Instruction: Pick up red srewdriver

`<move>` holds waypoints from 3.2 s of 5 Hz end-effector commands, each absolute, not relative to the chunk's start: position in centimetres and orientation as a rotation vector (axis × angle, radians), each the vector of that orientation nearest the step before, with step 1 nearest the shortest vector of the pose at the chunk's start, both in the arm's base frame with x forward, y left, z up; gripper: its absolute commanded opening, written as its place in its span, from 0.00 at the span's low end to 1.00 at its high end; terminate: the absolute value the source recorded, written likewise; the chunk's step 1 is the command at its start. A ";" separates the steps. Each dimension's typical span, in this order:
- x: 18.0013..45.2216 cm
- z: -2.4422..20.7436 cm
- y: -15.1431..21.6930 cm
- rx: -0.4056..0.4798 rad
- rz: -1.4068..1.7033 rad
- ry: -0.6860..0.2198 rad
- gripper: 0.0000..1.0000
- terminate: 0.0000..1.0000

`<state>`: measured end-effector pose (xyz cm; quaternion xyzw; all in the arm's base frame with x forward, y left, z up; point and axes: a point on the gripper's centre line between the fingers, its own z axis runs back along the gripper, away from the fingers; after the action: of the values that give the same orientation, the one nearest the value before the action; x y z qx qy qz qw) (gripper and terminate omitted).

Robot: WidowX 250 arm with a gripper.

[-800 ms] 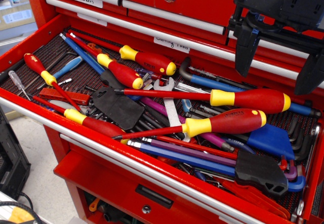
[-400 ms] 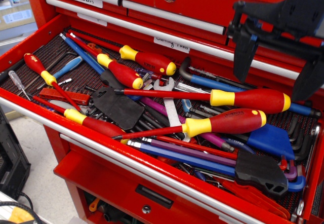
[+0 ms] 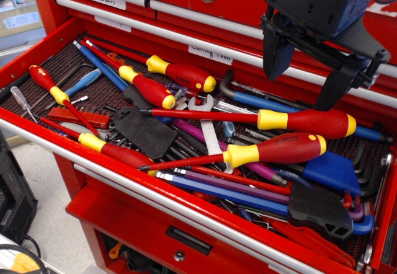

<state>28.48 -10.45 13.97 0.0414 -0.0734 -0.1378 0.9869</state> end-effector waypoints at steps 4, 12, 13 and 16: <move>35.9 9.8 -7.3 0.121 -0.676 -0.347 1.00 0.00; 37.4 -0.3 -9.7 -0.035 -0.737 -0.456 1.00 0.00; 37.2 0.4 -10.0 -0.066 -0.715 -0.417 0.00 0.00; 32.8 6.1 -11.6 -0.127 -0.617 -0.218 0.00 0.00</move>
<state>31.77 -10.53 3.86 -0.0565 -0.0647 -0.3059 0.9482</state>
